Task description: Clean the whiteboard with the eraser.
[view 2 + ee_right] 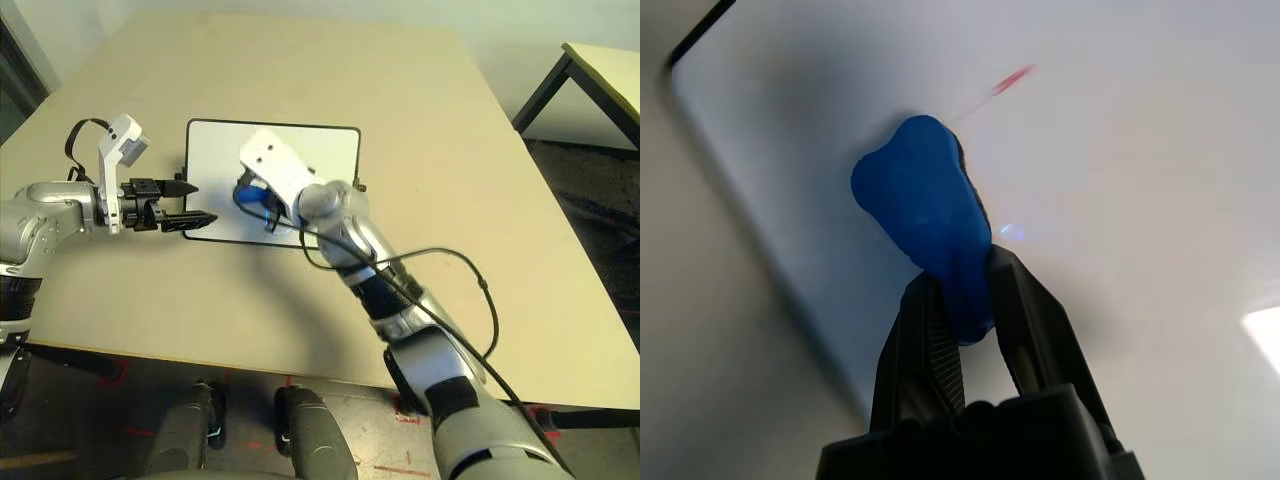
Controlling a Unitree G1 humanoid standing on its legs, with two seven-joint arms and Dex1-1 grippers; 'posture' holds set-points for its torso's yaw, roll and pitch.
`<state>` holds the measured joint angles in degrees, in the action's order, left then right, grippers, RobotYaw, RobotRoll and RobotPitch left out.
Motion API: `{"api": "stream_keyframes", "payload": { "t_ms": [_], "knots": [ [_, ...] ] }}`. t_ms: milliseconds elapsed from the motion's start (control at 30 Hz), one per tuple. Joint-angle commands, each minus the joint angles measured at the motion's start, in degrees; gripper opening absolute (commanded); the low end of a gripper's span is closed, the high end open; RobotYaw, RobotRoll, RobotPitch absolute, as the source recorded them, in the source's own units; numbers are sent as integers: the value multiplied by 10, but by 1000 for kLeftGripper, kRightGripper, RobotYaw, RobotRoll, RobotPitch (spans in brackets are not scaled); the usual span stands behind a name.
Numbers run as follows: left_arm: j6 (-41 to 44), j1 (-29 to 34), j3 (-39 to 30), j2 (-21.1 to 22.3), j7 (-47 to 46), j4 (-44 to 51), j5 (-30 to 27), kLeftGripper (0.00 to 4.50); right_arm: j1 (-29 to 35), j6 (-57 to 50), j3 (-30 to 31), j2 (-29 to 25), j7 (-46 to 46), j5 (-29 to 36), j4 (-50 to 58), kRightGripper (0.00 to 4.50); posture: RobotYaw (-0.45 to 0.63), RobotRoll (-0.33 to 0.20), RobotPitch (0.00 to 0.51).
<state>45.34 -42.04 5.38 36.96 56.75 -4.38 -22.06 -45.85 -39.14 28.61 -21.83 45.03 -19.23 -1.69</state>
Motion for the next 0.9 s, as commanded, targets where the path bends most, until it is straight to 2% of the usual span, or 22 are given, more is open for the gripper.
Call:
{"api": "stream_keyframes", "payload": {
  "t_ms": [33, 200, 300, 467, 700, 800, 900],
  "knots": [
    [4, 5, 0, 1, -1, 8, -1, 4500, -10, -10, 1, -5, -4, -8, -36, 565, 3, 0, 151],
    [1, 5, 2, 0, 0, 5, -1, 4500, -90, 27, -39, 14, -47, 1, -139, 565, -1, 0, 147],
    [-1, 2, 3, -1, 0, 1, 1, 4500, -112, 43, -48, 22, -59, 4, -174, 565, -1, 0, 144],
    [-1, 1, 2, 0, 0, 1, 1, 4500, -84, 37, -37, 22, -51, -1, -153, 565, 4, 0, 144],
    [2, 3, 1, 3, 0, 5, -1, 4500, 0, 2, 4, 4, -11, -12, -44, 565, 6, 0, 146],
    [2, 3, 0, 3, 0, 5, -1, 4500, 1, -2, 5, 5, -6, -13, -36, 565, 4, 0, 147],
    [2, 3, 1, 2, 0, 4, -1, 4500, -32, 7, -11, 18, -20, -9, -68, 565, 1, 0, 147]
  ]
}}
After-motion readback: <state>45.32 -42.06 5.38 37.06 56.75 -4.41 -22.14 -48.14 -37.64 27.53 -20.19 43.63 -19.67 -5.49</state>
